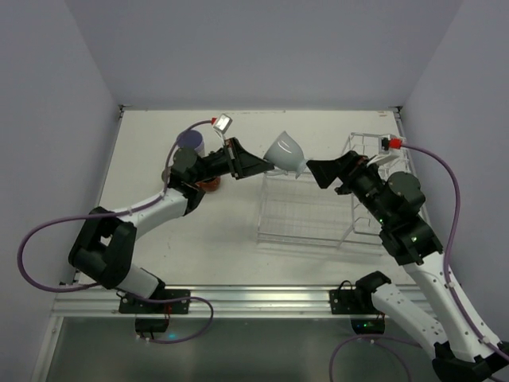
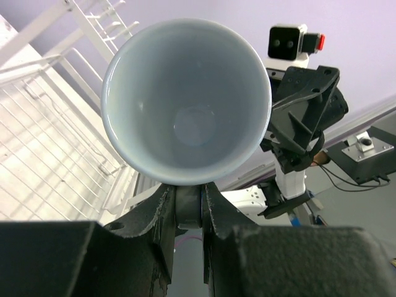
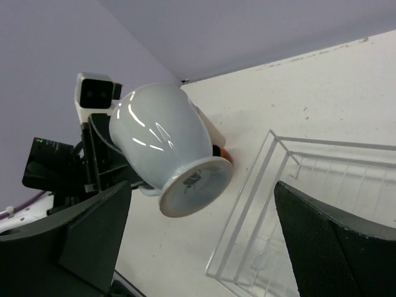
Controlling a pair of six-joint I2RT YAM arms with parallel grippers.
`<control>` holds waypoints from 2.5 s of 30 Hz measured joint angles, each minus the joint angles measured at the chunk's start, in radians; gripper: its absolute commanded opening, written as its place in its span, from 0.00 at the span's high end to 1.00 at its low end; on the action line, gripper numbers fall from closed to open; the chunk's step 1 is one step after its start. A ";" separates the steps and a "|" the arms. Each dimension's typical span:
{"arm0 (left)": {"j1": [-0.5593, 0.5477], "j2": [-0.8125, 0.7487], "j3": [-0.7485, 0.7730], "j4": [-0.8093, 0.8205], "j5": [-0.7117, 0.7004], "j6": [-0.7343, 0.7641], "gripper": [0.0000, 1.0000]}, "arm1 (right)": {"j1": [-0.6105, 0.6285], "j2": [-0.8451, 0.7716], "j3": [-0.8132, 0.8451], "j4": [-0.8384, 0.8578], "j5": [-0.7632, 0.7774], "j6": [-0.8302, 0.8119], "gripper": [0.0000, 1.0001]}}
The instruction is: Unload the cups from the dish rack
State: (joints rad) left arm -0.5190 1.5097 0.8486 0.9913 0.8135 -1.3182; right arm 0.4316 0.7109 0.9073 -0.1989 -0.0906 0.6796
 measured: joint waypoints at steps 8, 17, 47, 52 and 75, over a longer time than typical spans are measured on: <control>0.071 -0.130 -0.003 -0.174 -0.002 0.133 1.00 | 0.000 -0.047 -0.029 -0.059 0.079 -0.011 0.01; 0.148 -0.226 0.013 -0.545 -0.092 0.415 1.00 | 0.000 -0.101 -0.034 -0.117 0.109 -0.021 0.01; 0.084 -0.185 0.079 -1.032 -0.689 0.908 1.00 | 0.000 -0.141 -0.087 -0.146 0.114 -0.028 0.01; 0.066 -0.141 0.077 -1.030 -0.755 0.927 1.00 | 0.000 -0.143 -0.088 -0.147 0.113 -0.028 0.01; 0.039 0.035 0.069 -0.987 -0.892 0.975 1.00 | 0.000 -0.089 -0.037 -0.178 -0.023 -0.037 0.01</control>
State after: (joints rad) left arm -0.4805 1.5444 0.9176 0.0040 -0.0780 -0.3435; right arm 0.4320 0.6220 0.8707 -0.3771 -0.1131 0.6430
